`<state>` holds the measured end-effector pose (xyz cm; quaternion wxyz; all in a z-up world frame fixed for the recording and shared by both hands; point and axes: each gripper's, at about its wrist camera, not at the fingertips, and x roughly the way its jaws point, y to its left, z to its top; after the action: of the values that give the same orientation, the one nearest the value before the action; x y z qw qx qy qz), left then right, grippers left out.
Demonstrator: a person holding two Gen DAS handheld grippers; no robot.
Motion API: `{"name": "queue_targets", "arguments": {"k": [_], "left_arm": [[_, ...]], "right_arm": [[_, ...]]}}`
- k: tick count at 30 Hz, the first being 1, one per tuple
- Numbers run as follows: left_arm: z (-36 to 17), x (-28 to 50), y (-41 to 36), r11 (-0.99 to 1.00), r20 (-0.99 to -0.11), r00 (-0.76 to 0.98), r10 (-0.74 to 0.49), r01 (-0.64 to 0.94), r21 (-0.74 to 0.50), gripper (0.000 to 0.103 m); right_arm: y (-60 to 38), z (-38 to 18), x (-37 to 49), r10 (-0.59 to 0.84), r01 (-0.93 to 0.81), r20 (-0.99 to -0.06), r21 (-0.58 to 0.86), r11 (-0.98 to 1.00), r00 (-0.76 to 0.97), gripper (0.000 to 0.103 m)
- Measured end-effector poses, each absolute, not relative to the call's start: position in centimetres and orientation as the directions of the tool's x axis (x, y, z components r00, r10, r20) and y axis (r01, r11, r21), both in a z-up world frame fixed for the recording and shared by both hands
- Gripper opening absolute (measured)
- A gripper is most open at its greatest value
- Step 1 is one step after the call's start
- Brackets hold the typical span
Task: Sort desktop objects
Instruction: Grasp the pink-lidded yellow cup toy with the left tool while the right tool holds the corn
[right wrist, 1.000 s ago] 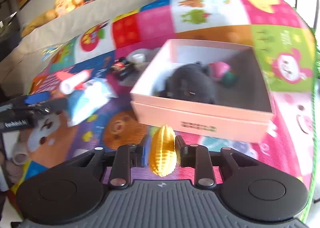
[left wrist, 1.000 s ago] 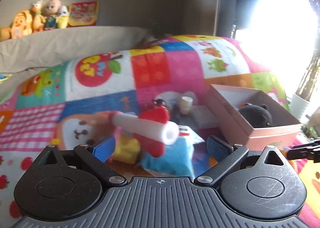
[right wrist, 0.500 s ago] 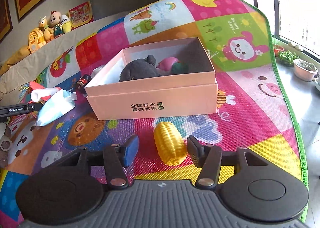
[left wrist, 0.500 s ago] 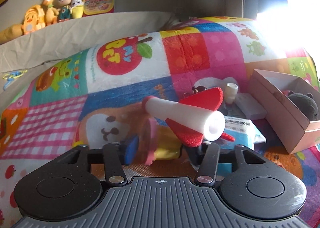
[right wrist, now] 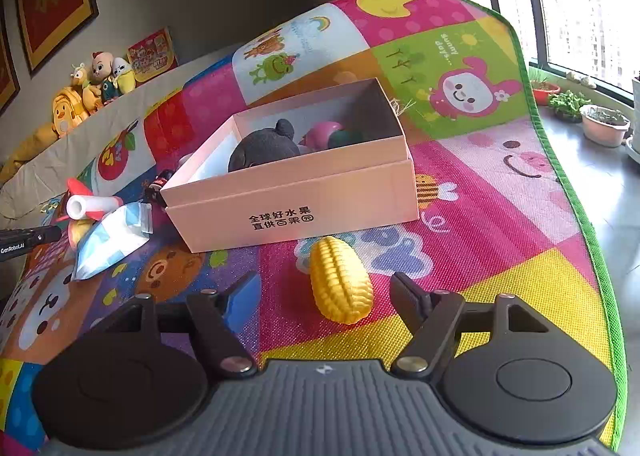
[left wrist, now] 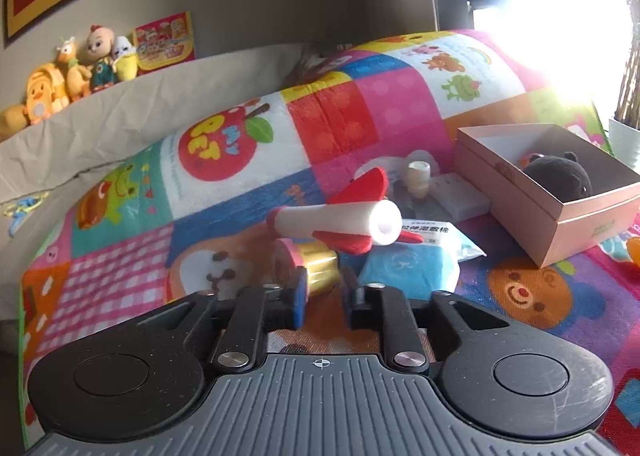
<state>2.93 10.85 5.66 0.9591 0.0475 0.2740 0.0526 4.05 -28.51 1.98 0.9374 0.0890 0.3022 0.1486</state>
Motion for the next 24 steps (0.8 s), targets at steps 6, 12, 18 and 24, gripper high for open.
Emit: {"name": "queue_targets", "arguments": {"k": [6, 12, 18, 24], "left_arm": [[4.1, 5.8, 14.2, 0.985, -0.561, 0.819, 0.119, -0.17, -0.039, 0.083], [2.3, 9.7, 14.4, 0.983, -0.592, 0.798, 0.112, -0.177, -0.052, 0.062], [3.3, 8.0, 13.8, 0.984, -0.586, 0.795, 0.156, -0.177, 0.022, 0.058], [8.2, 0.9, 9.3, 0.974, -0.447, 0.879, 0.166, -0.075, 0.215, 0.058]], "right_arm": [[-28.6, 2.0, 4.1, 0.333, -0.223, -0.537, 0.261, 0.939, 0.775, 0.082], [-28.5, 1.9, 4.2, 0.322, -0.214, -0.548, 0.253, 0.943, 0.772, 0.082], [-28.5, 1.9, 4.2, 0.324, -0.213, -0.548, 0.257, 0.943, 0.771, 0.083], [-28.6, 1.9, 4.2, 0.33, -0.214, -0.543, 0.266, 0.94, 0.772, 0.085]]}}
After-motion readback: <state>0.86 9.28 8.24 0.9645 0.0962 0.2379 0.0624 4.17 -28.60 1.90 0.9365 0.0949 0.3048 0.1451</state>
